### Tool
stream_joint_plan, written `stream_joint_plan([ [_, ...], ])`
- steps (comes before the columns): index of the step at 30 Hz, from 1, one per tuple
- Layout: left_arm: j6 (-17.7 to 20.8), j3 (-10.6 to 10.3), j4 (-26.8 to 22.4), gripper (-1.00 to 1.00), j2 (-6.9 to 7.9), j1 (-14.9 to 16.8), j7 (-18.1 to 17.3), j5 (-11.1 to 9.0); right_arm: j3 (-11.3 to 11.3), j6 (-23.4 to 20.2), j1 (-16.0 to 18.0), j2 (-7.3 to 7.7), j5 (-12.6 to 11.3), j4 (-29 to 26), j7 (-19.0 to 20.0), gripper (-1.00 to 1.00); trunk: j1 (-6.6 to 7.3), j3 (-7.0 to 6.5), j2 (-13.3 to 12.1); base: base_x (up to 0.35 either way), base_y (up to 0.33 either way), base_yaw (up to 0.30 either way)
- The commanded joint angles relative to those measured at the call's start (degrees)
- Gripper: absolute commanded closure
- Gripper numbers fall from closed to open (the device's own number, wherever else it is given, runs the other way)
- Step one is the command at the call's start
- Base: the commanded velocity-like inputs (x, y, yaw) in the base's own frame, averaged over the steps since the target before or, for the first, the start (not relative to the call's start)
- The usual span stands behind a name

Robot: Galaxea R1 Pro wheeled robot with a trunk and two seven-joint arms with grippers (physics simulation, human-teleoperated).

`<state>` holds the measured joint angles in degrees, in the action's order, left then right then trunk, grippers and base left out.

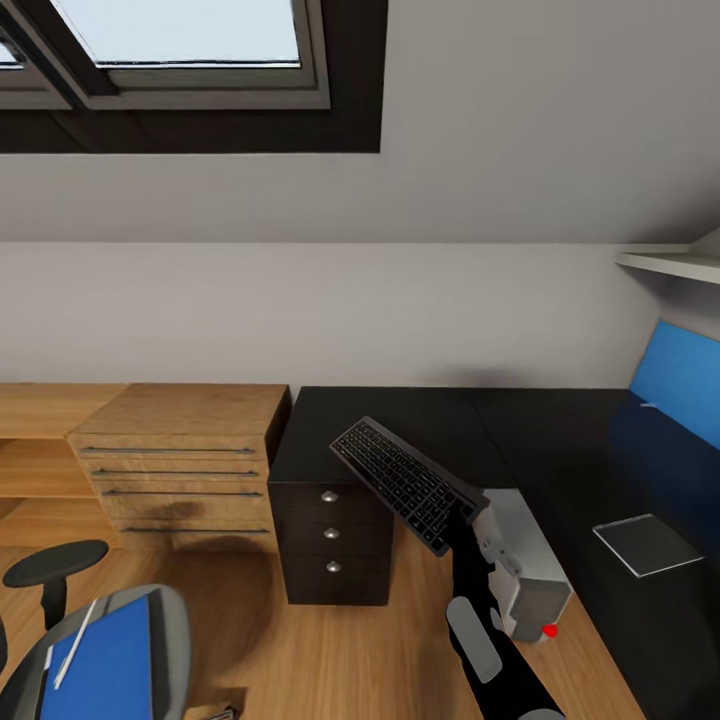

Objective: In the bedroom, organize the workspace by keeping the computer under the desk, ensuring the monitor is on the desk, placing the keyboard on the desk next to the monitor, placing the mouse on the desk next to the keyboard, moving the folder from the swivel chair onto the desk next to the mouse, stacking the notebook on top of the folder with the pen on top of the notebook, and positioning the swivel chair next to the desk.

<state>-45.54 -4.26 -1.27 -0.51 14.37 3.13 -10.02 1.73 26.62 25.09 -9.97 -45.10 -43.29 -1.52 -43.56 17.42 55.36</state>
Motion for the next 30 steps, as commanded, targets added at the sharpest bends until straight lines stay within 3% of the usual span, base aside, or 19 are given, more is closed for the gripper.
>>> stream_joint_plan([
  [1,-0.17,-0.48,0.04,-1.0,-0.01,0.04,0.32,-0.27,0.04,0.1,0.04,-0.03,-0.08,-0.04,-0.12,1.0,-0.01,0.07,0.04,0.054,0.0,0.0],
  [15,-0.18,-0.48,0.04,-1.0,-0.14,0.04,0.3,-0.27,0.12,0.1,0.02,-0.03,-0.07,0.05,-0.21,1.0,-0.01,0.07,0.04,0.106,-0.073,0.0],
  [27,-0.17,-0.48,0.04,-1.0,-0.2,0.04,0.33,-0.26,0.12,0.1,0.04,-0.03,-0.07,0.12,-0.23,1.0,-0.01,0.07,0.04,0.312,-0.001,0.0],
  [30,-0.17,-0.48,0.04,-1.0,-0.2,0.04,0.37,-0.27,0.12,0.08,0.02,0.61,-0.13,0.22,-0.28,1.0,-0.01,0.07,0.04,0.336,0.0,0.0],
])
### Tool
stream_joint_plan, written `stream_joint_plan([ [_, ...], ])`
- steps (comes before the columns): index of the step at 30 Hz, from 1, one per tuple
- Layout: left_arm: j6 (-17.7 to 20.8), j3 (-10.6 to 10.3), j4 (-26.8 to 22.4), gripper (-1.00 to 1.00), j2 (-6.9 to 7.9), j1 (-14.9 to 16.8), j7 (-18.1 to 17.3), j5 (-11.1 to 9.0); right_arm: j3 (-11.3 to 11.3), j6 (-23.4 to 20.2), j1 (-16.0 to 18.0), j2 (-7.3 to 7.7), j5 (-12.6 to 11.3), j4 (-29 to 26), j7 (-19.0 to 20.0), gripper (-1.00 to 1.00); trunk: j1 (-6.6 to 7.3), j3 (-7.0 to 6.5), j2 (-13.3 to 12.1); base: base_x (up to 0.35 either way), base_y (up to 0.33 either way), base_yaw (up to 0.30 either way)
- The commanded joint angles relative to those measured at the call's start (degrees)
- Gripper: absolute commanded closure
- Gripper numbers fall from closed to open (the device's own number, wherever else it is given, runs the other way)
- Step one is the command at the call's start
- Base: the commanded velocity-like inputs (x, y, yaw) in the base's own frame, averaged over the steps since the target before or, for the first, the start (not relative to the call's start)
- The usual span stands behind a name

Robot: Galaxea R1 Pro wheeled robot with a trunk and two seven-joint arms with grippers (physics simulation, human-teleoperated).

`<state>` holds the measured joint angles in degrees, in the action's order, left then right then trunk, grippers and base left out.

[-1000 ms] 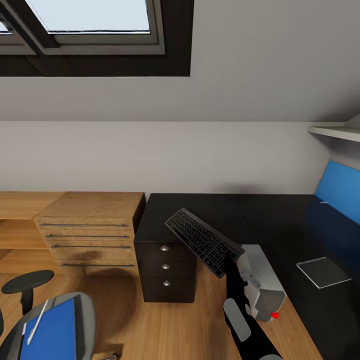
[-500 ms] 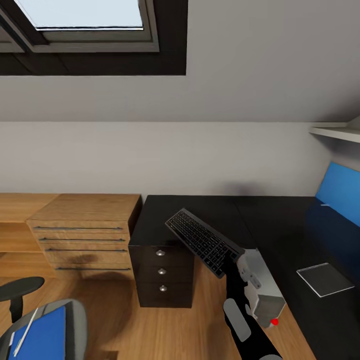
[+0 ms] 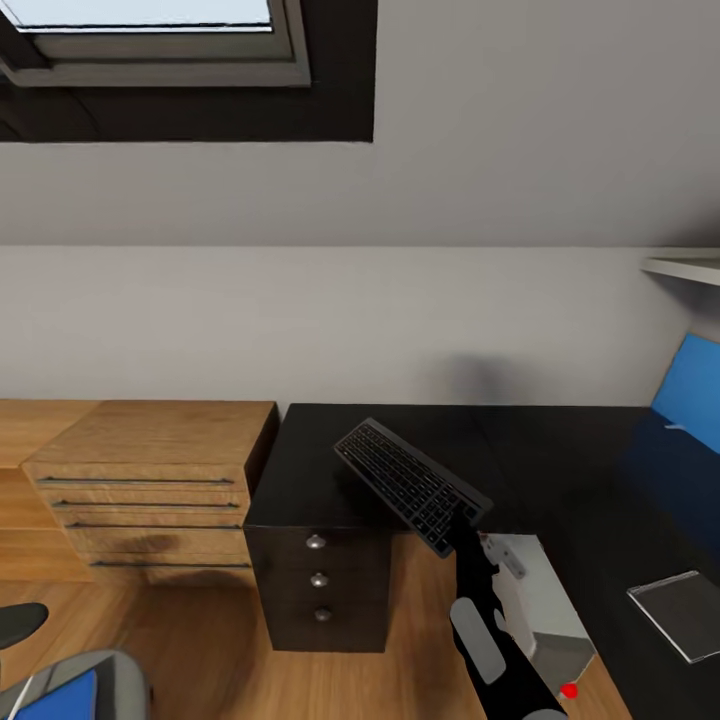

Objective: In the bedroom, organize the workspace by keeping the computer under the desk, ensuring the monitor is on the desk, placing the keyboard on the desk next to the monitor, placing the mouse on the desk next to the keyboard, moving the folder from the swivel chair onto the desk next to the mouse, stacking the notebook on top of the folder with the pen on top of the notebook, and positioning the swivel chair next to the desk.

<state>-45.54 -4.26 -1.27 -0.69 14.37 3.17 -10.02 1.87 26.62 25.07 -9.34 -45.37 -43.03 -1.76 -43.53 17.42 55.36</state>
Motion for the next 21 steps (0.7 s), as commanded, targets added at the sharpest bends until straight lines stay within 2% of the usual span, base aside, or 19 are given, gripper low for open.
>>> stream_joint_plan([
  [1,-0.17,-0.49,0.04,-1.0,-0.01,0.04,0.33,-0.26,-0.02,0.07,0.04,0.16,0.11,-0.03,-0.11,1.0,-0.04,0.07,0.05,0.336,0.0,0.0],
  [5,-0.17,-0.49,0.04,-1.0,-0.01,0.04,0.34,-0.26,-0.02,0.08,0.05,0.92,0.11,0.05,-1.08,1.0,-0.04,0.07,0.05,0.336,0.0,0.0],
  [13,-0.17,-0.49,0.04,-1.0,-0.01,0.04,0.4,-0.26,-0.05,0.32,0.06,1.15,0.3,-0.12,-1.38,1.0,-0.04,0.07,0.05,0.318,0.0,0.0],
  [21,-0.17,-0.49,0.04,-1.0,0.05,0.04,0.39,-0.26,-0.09,0.46,0.04,1.49,0.21,-0.07,-1.01,1.0,-0.04,0.07,0.05,0.201,0.0,0.0],
])
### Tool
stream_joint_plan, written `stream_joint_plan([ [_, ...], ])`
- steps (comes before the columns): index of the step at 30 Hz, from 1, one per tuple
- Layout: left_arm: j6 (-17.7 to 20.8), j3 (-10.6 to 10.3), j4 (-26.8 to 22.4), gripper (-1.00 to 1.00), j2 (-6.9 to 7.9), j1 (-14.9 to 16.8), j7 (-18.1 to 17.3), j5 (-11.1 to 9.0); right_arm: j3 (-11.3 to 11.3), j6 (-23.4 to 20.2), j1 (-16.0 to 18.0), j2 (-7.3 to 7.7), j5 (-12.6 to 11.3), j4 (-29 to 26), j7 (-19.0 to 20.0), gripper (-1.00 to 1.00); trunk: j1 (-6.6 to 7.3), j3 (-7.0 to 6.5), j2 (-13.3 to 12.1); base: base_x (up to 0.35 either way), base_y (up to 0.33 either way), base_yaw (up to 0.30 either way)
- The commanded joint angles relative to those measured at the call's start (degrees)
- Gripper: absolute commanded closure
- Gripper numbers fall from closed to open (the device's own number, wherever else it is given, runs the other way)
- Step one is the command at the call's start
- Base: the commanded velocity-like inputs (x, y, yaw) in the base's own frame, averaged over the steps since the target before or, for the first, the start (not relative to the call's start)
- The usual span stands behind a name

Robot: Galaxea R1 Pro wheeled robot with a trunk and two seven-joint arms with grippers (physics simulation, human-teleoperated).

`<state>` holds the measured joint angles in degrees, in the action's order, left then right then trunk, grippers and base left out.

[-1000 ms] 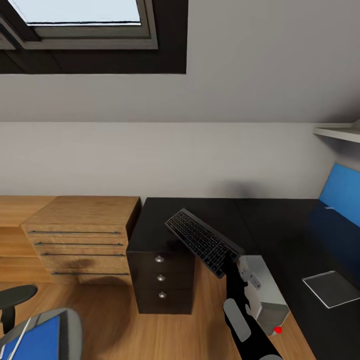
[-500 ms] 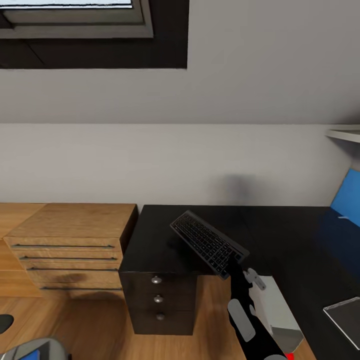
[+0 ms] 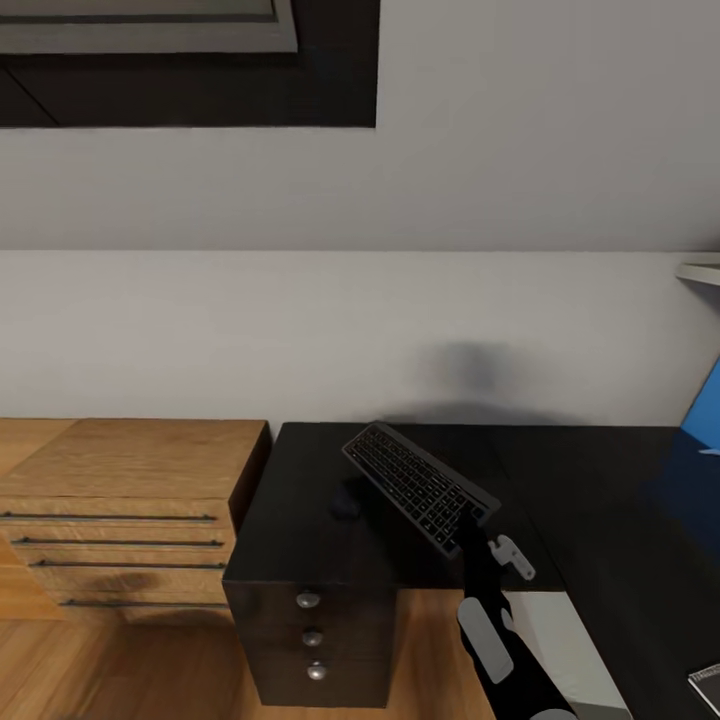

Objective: In the bedroom, organize the workspace by keeping the computer under the desk, ensuring the monitor is on the desk, placing the keyboard on the desk next to the monitor, placing the mouse on the desk next to the keyboard, moving the folder from the swivel chair onto the desk next to the mouse, stacking the notebook on top of the folder with the pen on top of the notebook, and positioning the swivel chair next to the desk.

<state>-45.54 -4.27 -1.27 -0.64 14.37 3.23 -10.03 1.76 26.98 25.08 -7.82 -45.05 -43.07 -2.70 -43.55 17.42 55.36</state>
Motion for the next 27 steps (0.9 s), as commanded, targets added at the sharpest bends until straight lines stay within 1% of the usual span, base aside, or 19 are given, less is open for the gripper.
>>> stream_joint_plan([
  [1,-0.17,-0.48,0.04,-1.0,0.0,0.04,0.33,-0.26,-0.05,0.13,0.01,0.04,-0.08,-0.05,0.03,1.0,-0.02,0.07,0.05,0.113,0.0,0.0],
  [3,-0.17,-0.48,0.04,-1.0,-0.01,0.04,0.31,-0.26,-0.16,-0.15,-0.01,0.25,-0.08,-0.3,0.34,1.0,-0.02,0.07,0.05,0.077,0.0,0.0],
  [4,-0.17,-0.48,0.04,-1.0,-0.03,0.04,0.3,-0.26,-0.21,-0.67,-0.02,0.61,-0.12,-0.61,0.74,1.0,-0.02,0.07,0.05,0.044,0.0,0.0],
  [6,-0.17,-0.48,0.04,-1.0,-0.04,0.04,0.3,-0.26,-0.26,-2.62,-0.01,1.32,-0.19,-1.02,1.51,1.0,-0.02,0.07,0.05,0.023,0.0,0.0],
  [8,-0.17,-0.47,0.04,-1.0,-0.05,0.04,0.29,-0.26,-0.21,-3.83,-0.02,1.59,-0.2,-1.28,1.9,1.0,-0.02,0.07,0.05,0.009,0.0,0.0],
  [15,-0.17,-0.48,0.04,-1.0,-0.07,0.04,0.21,-0.26,-0.12,-4.21,-0.02,1.94,-0.21,-1.35,2.1,1.0,-0.02,0.07,0.05,0.002,0.0,0.0],
  [27,-0.17,-0.48,0.04,-1.0,-0.07,0.04,0.27,-0.26,-0.05,-3.97,-0.01,1.9,-0.21,-1.3,2.17,1.0,-0.02,0.07,0.05,0.0,0.0,0.0],
])
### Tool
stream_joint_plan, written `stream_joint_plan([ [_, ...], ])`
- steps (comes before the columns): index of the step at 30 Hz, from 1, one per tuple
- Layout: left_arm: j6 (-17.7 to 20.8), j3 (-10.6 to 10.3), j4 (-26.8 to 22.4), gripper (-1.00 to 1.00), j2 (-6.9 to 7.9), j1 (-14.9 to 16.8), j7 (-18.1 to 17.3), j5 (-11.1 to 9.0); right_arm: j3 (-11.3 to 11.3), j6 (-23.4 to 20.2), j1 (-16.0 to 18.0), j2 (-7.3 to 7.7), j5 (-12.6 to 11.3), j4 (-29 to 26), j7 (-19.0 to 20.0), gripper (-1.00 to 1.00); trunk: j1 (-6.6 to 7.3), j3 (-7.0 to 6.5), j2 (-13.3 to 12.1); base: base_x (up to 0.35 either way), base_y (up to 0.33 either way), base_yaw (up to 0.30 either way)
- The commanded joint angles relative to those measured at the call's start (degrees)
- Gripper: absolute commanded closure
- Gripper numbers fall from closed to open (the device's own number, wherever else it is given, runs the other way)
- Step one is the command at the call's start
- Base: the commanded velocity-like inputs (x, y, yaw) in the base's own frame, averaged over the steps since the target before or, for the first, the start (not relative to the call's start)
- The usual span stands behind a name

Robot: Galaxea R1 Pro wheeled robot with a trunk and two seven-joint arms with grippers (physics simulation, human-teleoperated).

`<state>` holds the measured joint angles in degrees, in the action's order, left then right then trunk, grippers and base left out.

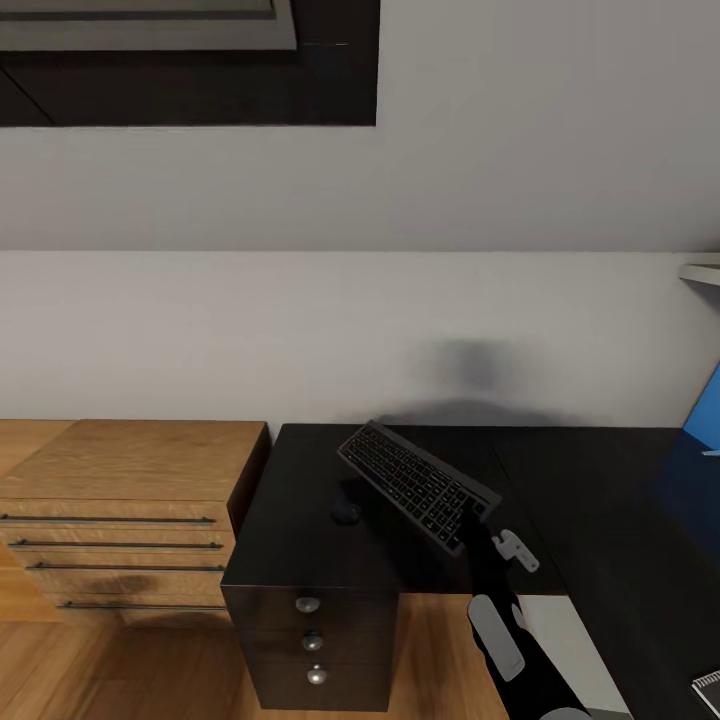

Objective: In the bedroom, organize the workspace by keeping the computer under the desk, ensuring the monitor is on the desk, placing the keyboard on the desk next to the monitor, placing the mouse on the desk next to the keyboard, moving the folder from the swivel chair onto the desk next to the mouse, stacking the notebook on top of the folder with the pen on top of the notebook, and positioning the swivel chair next to the desk.

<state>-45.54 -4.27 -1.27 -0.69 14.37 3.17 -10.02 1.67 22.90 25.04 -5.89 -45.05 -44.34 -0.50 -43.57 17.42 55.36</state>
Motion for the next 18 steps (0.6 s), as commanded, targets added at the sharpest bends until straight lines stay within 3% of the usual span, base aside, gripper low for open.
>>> stream_joint_plan([
  [1,-0.17,-0.48,0.04,-1.0,-0.01,0.04,0.34,-0.26,0.05,0.11,0.04,-0.04,-0.21,-0.01,-0.06,1.0,0.0,0.07,0.05,0.0,0.0,0.0],
  [13,-0.17,-0.48,0.04,-1.0,-0.01,0.04,0.36,-0.26,0.15,0.22,0.09,-0.26,-0.43,0.1,-0.43,1.0,0.0,0.07,0.05,0.0,0.0,0.0],
  [18,-0.17,-0.48,0.04,-1.0,-0.01,0.04,0.42,-0.26,0.65,0.14,0.08,-0.3,-4.15,-0.03,-4.63,1.0,0.0,0.07,0.05,0.0,0.0,0.0],
])
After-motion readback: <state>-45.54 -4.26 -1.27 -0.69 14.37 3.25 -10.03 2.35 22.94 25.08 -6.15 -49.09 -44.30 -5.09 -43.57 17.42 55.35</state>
